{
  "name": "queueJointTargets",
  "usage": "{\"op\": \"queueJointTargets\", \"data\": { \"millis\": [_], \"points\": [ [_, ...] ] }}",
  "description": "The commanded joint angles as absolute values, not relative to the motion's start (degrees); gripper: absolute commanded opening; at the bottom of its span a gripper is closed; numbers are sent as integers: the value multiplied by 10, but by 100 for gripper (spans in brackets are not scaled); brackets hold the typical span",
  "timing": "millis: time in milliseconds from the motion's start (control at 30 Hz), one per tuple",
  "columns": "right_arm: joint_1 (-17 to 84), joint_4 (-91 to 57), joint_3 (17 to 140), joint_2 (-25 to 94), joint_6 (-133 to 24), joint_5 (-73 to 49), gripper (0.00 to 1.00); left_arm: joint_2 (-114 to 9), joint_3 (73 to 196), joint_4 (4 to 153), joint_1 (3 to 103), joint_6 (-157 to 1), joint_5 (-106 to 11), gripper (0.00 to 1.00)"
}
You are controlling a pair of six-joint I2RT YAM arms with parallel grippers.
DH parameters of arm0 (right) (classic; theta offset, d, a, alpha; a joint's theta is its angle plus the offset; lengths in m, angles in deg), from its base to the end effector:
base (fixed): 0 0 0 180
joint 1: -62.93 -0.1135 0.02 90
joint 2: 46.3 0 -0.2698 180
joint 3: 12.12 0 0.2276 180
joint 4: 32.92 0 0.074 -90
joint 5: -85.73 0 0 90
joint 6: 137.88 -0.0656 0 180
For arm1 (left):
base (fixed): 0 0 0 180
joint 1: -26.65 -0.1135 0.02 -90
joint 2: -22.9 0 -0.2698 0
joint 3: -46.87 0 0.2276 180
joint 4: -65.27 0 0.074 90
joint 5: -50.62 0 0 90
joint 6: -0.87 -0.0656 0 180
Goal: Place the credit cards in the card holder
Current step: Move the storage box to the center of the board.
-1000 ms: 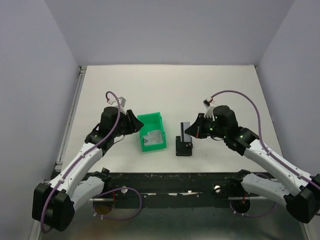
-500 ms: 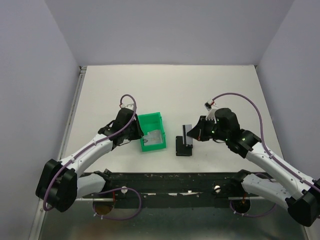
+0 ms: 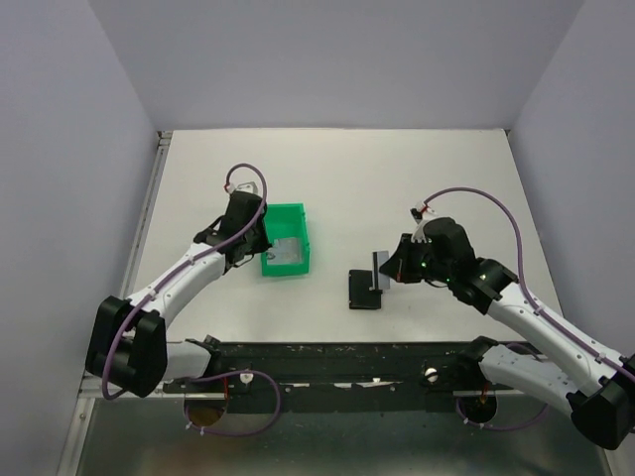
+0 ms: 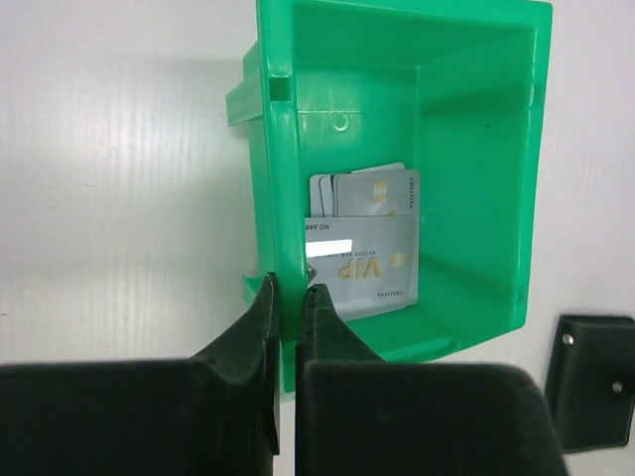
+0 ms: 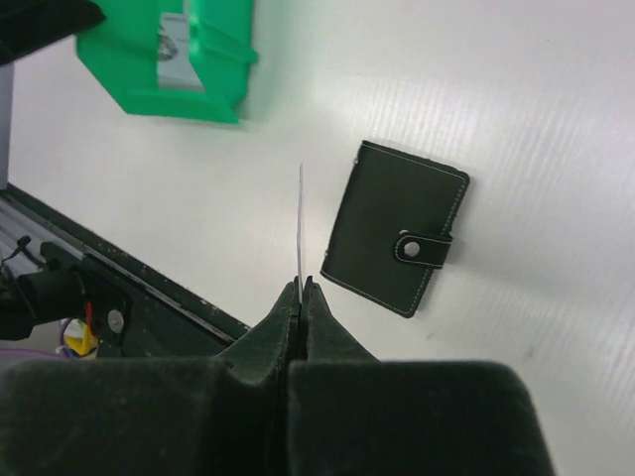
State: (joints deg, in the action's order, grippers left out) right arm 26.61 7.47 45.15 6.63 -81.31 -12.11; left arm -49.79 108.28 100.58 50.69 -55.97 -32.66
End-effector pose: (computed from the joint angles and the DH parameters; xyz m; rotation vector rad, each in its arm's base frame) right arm 0.1532 0.1237 0.2642 -0.1393 2.3155 0.8050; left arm 0.2393 -0.0983 0.2255 -0.2469 2.3902 -0.3339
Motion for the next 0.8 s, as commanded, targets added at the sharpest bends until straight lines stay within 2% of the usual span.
{"op": "queueJointTargets", "data": {
  "millis": [0, 33, 67, 167, 300, 467, 633, 767],
  "points": [
    [267, 134, 448, 77, -826, -48, 0, -517, 1117, 995, 450, -581, -294, 6],
    [268, 139, 449, 82, -830, -45, 0, -520, 1119, 994, 438, -582, -299, 11],
    [268, 141, 448, 88, -836, -46, 0, -522, 1119, 993, 426, -582, -302, 21],
    [268, 136, 453, 116, -844, -50, 0, -515, 1113, 990, 415, -583, -301, 39],
    [268, 109, 470, 174, -847, -84, 1, -489, 1101, 987, 414, -581, -305, 52],
    [268, 122, 519, 265, -841, -96, 0, -449, 1110, 1001, 437, -586, -302, 55],
    [268, 144, 543, 308, -842, -81, 1, -429, 1124, 1004, 528, -577, -278, 55],
    [268, 193, 559, 317, -842, -18, 1, -456, 1133, 982, 593, -560, -287, 55]
  ]
}}
